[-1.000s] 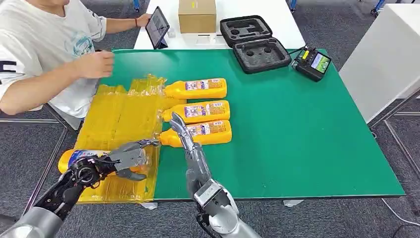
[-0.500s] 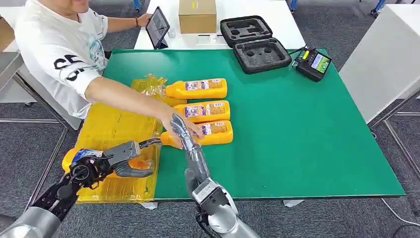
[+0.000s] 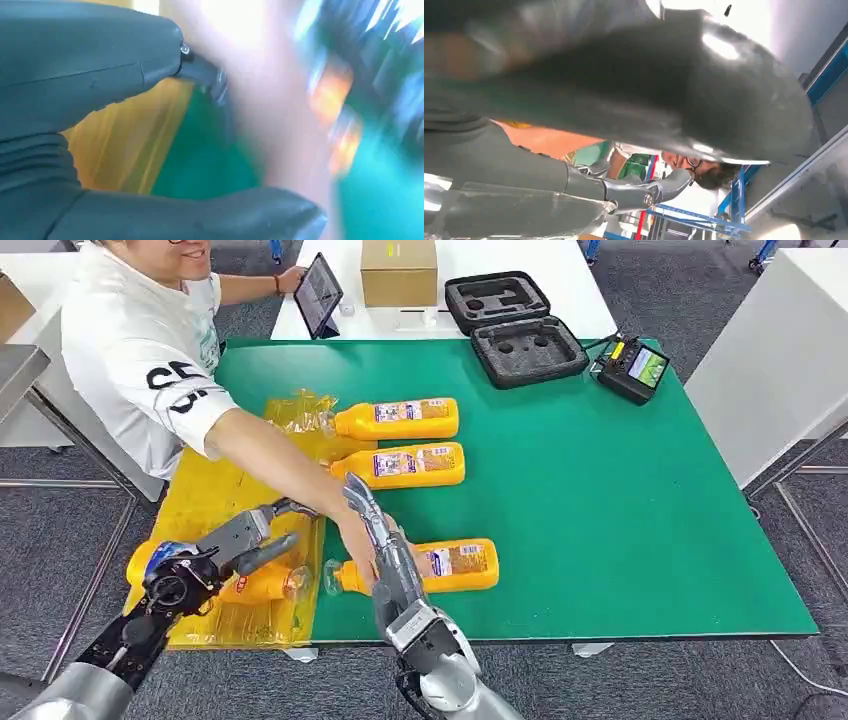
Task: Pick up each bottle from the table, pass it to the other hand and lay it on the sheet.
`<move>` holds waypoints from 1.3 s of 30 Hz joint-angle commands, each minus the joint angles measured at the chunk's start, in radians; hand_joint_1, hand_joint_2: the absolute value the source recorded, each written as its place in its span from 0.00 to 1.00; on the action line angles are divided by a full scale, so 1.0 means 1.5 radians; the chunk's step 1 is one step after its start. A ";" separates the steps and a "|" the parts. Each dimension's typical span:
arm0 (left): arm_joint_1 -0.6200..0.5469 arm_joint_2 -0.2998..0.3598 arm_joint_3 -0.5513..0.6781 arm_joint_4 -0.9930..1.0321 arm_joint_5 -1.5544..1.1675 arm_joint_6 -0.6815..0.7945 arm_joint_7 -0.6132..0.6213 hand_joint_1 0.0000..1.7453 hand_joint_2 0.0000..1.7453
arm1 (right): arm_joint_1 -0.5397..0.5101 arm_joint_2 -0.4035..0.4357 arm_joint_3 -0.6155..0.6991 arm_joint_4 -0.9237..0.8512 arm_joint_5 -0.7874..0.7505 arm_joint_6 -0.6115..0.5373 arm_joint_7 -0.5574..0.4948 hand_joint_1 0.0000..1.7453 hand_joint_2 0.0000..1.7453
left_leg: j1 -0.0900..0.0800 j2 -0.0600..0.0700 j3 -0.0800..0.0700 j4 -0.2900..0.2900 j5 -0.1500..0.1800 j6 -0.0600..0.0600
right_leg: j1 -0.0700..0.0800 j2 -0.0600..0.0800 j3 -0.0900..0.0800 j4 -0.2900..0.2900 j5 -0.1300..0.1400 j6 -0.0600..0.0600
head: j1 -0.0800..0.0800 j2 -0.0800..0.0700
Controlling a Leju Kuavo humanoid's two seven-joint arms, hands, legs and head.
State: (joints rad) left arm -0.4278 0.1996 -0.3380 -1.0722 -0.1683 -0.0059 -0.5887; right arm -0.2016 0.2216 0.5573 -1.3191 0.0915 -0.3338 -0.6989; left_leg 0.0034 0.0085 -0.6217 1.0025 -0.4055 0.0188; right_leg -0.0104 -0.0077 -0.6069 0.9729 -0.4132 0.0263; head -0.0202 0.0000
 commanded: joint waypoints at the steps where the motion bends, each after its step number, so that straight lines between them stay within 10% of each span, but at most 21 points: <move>1: 0.070 -0.089 0.102 -0.275 -0.171 0.469 -0.073 0.00 0.00 | -0.036 0.008 0.010 0.075 -0.018 -0.006 0.002 0.00 0.00 | 0.001 -0.001 0.001 0.000 -0.001 0.000 | 0.001 0.000 0.001 0.000 -0.001 0.000 | 0.000 0.000; 4: 0.104 -0.131 0.180 -0.388 -0.205 0.469 -0.073 0.00 0.00 | -0.037 0.003 0.016 0.080 -0.029 -0.015 0.000 0.00 0.00 | 0.001 0.002 0.001 0.001 -0.002 0.000 | 0.001 0.002 0.001 0.000 -0.001 0.000 | 0.000 0.000; 5: 0.114 -0.139 0.191 -0.416 -0.183 0.469 -0.073 0.00 1.00 | -0.035 0.000 0.018 0.078 -0.031 -0.018 0.000 0.00 0.00 | 0.001 0.001 0.002 0.000 -0.002 -0.001 | 0.001 0.002 0.002 0.000 -0.001 0.000 | 0.000 0.000; 18: 0.152 -0.170 0.281 -0.523 -0.124 0.469 -0.073 0.00 1.00 | -0.040 -0.035 0.026 0.069 0.033 -0.053 0.030 0.00 0.00 | 0.001 0.001 0.002 0.000 -0.002 -0.001 | 0.001 0.002 0.002 -0.001 -0.001 -0.001 | 0.000 0.000; 19: 0.157 -0.169 0.286 -0.529 -0.107 0.469 -0.073 0.00 1.00 | -0.058 -0.061 0.038 0.071 0.118 -0.076 0.086 0.00 1.00 | 0.001 0.001 0.003 -0.001 -0.002 -0.001 | 0.001 0.002 0.003 -0.001 -0.001 0.000 | 0.000 0.000; 24: 0.178 -0.173 0.299 -0.545 -0.098 0.469 -0.073 0.00 1.00 | -0.066 -0.097 0.025 0.058 0.172 -0.077 0.136 0.00 1.00 | 0.001 0.000 0.001 -0.001 -0.001 0.000 | 0.000 0.001 0.002 -0.001 -0.001 0.000 | 0.000 0.000; 30: 0.256 -0.179 0.320 -0.546 0.016 0.461 -0.073 0.00 1.00 | -0.100 -0.181 -0.013 0.043 0.471 0.055 0.401 0.00 1.00 | 0.000 0.001 0.002 -0.001 -0.001 0.000 | 0.000 0.001 0.002 -0.001 -0.001 0.000 | 0.000 0.000; 39: 0.335 -0.184 0.328 -0.582 0.054 0.469 -0.073 0.00 1.00 | -0.096 -0.196 -0.068 0.063 0.520 0.104 0.404 0.00 1.00 | 0.000 0.000 0.001 0.000 -0.002 0.000 | 0.000 0.000 0.002 -0.001 -0.001 0.000 | 0.000 0.000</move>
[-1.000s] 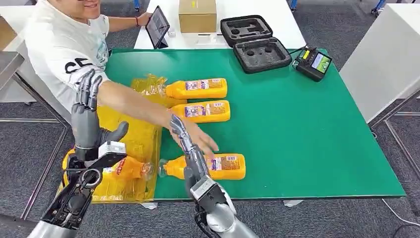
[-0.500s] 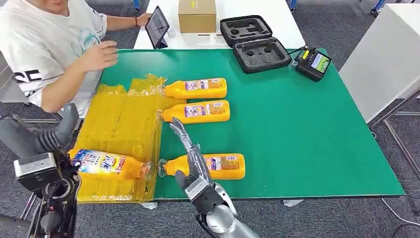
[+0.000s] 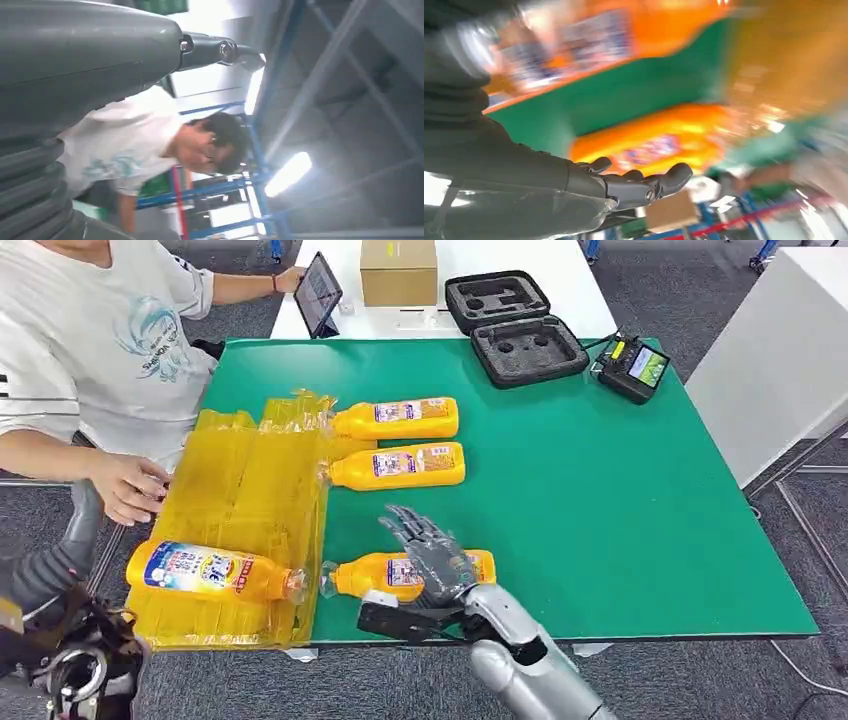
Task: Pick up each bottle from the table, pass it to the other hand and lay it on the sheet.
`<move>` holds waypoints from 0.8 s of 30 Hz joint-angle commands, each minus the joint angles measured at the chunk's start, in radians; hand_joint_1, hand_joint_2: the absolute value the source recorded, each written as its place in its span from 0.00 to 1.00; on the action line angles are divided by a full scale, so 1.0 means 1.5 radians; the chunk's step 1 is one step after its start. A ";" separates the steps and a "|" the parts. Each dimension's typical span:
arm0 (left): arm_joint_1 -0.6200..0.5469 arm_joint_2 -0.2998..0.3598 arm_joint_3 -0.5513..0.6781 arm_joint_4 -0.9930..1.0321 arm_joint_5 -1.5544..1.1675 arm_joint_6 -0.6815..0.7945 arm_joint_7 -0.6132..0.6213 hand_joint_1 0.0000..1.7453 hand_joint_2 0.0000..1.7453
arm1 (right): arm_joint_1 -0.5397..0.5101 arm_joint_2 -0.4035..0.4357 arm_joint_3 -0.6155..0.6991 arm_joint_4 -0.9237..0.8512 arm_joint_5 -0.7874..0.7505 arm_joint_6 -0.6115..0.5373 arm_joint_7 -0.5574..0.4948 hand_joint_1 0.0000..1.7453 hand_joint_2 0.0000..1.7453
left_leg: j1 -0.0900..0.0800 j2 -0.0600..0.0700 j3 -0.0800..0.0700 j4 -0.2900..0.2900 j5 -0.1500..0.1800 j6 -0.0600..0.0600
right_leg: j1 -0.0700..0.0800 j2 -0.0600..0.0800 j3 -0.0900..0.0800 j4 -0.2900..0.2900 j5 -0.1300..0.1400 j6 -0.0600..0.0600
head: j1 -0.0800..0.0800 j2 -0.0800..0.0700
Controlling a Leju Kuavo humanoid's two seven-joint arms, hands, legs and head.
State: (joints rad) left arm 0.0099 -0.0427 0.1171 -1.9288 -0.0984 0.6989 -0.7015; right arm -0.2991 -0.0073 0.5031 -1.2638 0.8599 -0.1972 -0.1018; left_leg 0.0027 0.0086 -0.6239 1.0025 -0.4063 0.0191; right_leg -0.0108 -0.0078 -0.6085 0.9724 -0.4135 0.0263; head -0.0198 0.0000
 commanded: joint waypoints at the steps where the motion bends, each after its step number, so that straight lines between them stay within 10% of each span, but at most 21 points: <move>1: 0.061 -0.036 0.027 -0.017 0.008 0.000 0.002 0.00 1.00 | -0.024 -0.043 -0.032 0.017 0.019 0.021 0.014 0.00 1.00 | 0.000 0.000 0.002 0.000 -0.001 0.000 | 0.000 0.000 0.002 0.000 -0.001 0.000 | 0.000 0.000; 24: 0.069 -0.036 0.023 0.031 0.034 0.000 0.002 0.00 1.00 | -0.059 -0.065 -0.011 0.149 0.012 0.135 0.013 0.00 1.00 | 0.000 0.000 0.003 -0.001 -0.001 0.000 | 0.000 0.000 0.003 -0.001 -0.001 0.000 | -0.001 0.000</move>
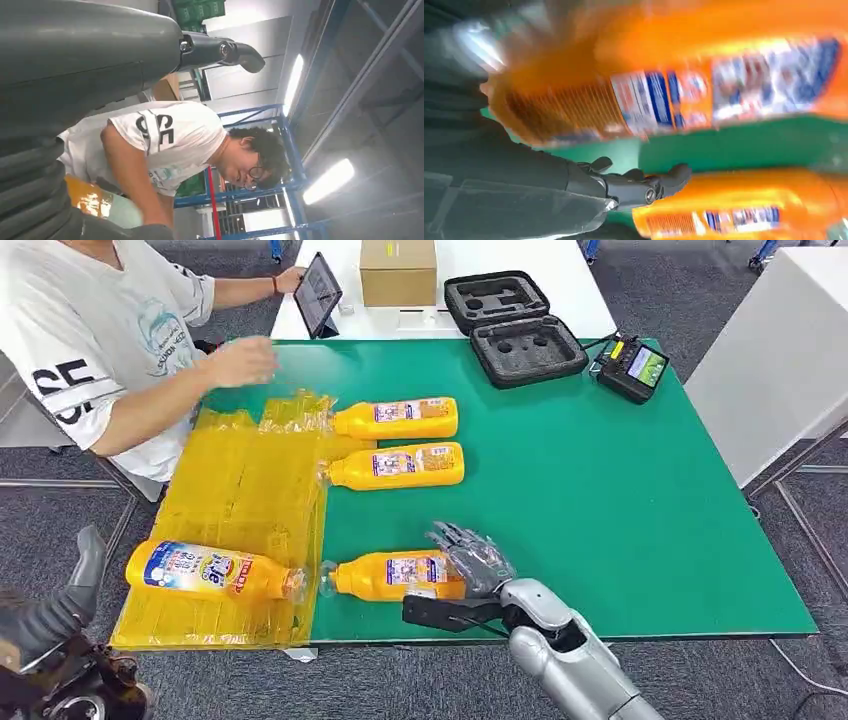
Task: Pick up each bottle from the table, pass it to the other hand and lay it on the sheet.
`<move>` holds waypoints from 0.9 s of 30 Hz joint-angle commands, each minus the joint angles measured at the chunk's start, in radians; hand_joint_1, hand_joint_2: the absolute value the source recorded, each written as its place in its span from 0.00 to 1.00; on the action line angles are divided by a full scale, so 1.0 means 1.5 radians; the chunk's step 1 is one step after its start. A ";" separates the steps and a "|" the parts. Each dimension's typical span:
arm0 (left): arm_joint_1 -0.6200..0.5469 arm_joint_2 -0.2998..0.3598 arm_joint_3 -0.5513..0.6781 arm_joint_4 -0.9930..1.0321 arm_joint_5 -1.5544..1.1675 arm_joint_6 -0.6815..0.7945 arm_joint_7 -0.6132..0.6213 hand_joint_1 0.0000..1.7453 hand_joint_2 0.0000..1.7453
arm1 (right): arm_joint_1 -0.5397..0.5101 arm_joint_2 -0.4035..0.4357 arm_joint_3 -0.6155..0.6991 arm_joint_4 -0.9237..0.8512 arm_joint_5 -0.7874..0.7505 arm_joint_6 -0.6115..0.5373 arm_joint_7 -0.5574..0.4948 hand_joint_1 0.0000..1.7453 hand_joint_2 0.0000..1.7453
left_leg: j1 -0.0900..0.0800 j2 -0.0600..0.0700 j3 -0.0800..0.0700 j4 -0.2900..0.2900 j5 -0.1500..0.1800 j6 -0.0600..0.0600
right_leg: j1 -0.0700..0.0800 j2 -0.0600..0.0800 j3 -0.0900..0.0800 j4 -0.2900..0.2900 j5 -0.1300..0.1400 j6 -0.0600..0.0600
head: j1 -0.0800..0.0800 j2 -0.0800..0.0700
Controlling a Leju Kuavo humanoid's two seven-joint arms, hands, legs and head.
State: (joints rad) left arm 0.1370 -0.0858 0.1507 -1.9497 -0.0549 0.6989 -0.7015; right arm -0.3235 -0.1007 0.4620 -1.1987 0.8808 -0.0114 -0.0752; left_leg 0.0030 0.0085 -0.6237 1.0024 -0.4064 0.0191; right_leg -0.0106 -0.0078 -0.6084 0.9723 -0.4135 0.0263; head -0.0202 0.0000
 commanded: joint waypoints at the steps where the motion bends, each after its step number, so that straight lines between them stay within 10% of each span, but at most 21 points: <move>1: -0.016 -0.008 0.000 0.044 0.005 0.000 0.002 0.00 1.00 | -0.043 -0.003 0.016 0.106 -0.002 0.011 -0.005 0.00 1.00 | 0.000 0.000 0.002 -0.001 0.000 0.000 | 0.000 0.000 0.002 -0.001 0.000 0.000 | 0.000 0.000; 15: -0.034 -0.003 -0.011 0.079 0.023 -0.001 0.002 0.00 1.00 | -0.111 0.007 0.045 0.243 -0.006 0.044 -0.002 0.00 1.00 | 0.000 -0.001 0.004 -0.001 0.000 -0.001 | 0.000 0.000 0.004 -0.001 -0.001 -0.001 | 0.000 0.000; 17: -0.030 -0.003 -0.012 0.077 0.022 -0.001 0.002 0.00 1.00 | -0.116 0.008 0.048 0.252 -0.009 0.041 -0.008 0.81 1.00 | 0.000 0.000 0.004 -0.001 0.000 0.000 | 0.000 0.001 0.003 -0.001 0.000 0.000 | 0.000 0.000; 18: -0.029 -0.003 -0.012 0.076 0.022 -0.001 0.002 0.00 1.00 | -0.117 0.008 0.047 0.250 -0.018 0.041 -0.022 0.99 1.00 | 0.000 0.000 0.004 -0.001 0.000 0.000 | 0.000 0.001 0.004 -0.001 0.000 0.000 | 0.000 0.000; 27: -0.033 -0.013 -0.006 0.102 0.035 -0.032 0.002 0.00 1.00 | -0.094 0.004 0.034 0.194 -0.115 0.076 -0.122 1.00 1.00 | 0.001 -0.001 0.006 -0.001 0.000 -0.001 | 0.000 -0.001 0.006 -0.002 0.000 -0.001 | 0.000 0.000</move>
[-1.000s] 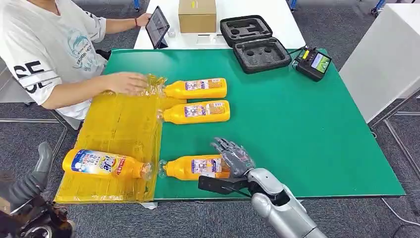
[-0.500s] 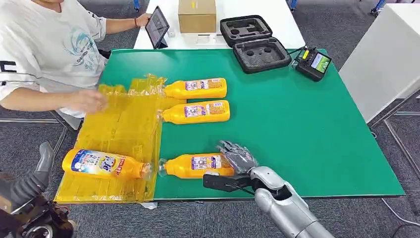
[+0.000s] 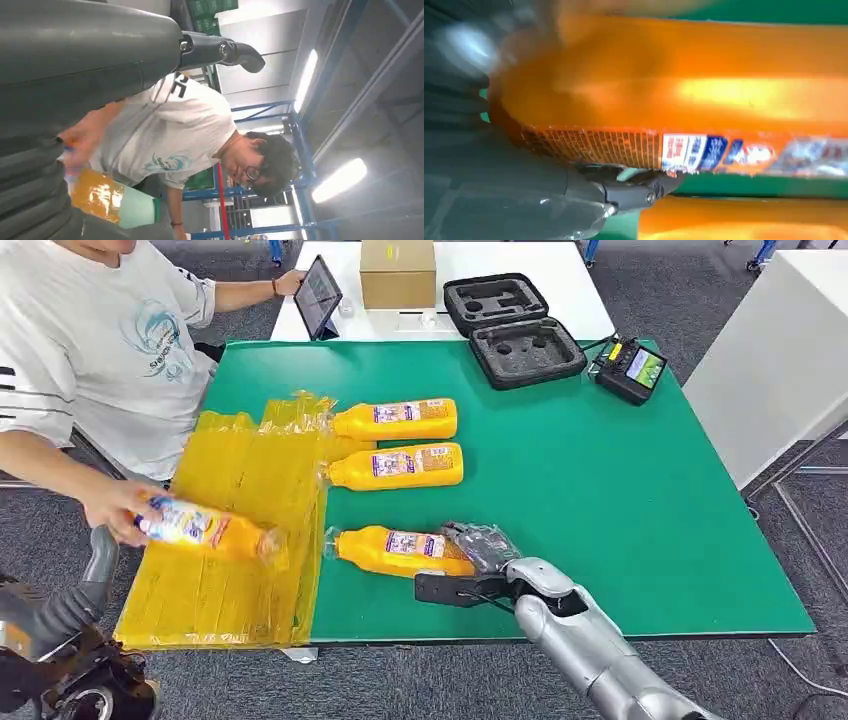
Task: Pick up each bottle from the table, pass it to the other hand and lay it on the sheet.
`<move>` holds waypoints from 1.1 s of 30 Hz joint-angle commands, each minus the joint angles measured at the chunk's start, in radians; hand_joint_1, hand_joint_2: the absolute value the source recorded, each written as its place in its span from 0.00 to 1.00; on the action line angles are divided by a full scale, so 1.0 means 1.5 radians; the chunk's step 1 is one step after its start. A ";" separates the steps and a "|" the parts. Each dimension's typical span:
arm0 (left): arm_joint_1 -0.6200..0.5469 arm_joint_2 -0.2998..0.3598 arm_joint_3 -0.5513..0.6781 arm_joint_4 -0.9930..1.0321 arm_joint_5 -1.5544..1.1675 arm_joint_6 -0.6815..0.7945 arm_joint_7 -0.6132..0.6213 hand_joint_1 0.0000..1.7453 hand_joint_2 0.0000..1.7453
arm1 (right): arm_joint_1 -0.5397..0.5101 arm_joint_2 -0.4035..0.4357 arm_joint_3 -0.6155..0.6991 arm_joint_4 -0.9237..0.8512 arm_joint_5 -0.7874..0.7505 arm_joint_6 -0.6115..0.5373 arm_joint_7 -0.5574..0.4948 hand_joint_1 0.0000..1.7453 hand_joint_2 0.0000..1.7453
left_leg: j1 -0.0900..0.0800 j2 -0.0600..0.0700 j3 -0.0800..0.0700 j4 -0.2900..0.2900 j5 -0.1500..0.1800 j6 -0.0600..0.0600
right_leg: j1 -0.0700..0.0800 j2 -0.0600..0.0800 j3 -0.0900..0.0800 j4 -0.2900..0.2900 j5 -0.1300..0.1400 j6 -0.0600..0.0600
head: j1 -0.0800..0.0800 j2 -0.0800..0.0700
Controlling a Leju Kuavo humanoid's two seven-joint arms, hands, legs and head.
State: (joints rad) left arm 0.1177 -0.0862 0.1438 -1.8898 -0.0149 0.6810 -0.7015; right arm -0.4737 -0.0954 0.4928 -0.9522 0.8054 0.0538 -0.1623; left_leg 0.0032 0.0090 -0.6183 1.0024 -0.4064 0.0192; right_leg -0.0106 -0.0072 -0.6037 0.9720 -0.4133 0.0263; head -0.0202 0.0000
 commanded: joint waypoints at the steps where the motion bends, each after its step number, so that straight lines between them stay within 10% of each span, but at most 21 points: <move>1: -0.020 -0.013 -0.001 0.062 0.008 -0.019 0.002 0.00 1.00 | 0.004 0.003 0.014 0.029 -0.067 0.032 -0.065 1.00 1.00 | 0.000 -0.001 0.002 -0.001 0.000 0.000 | 0.000 -0.001 0.003 -0.001 -0.001 0.000 | 0.000 0.000; 22: 0.016 -0.044 0.019 0.059 0.046 -0.057 0.002 0.00 1.00 | 0.069 0.057 -0.097 -0.096 -0.220 -0.067 -0.207 1.00 1.00 | 0.000 0.000 0.002 0.000 -0.002 -0.001 | 0.000 0.001 0.002 0.000 -0.002 -0.001 | 0.000 0.000; 33: -0.015 -0.034 0.001 0.211 0.186 -0.252 0.052 0.00 1.00 | 0.172 0.146 -0.187 -0.233 -0.475 -0.309 -0.357 1.00 1.00 | 0.000 -0.002 -0.001 -0.001 0.000 -0.001 | 0.000 -0.002 -0.001 0.000 -0.001 0.000 | 0.000 0.000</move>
State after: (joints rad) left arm 0.1519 -0.1446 0.1896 -1.7751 0.2553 0.3944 -0.6962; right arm -0.2921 0.0466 0.2841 -1.1899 0.2100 -0.2768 -0.6772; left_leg 0.0032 0.0086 -0.6227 1.0024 -0.4065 0.0191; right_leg -0.0106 -0.0079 -0.6081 0.9723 -0.4136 0.0264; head -0.0206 0.0000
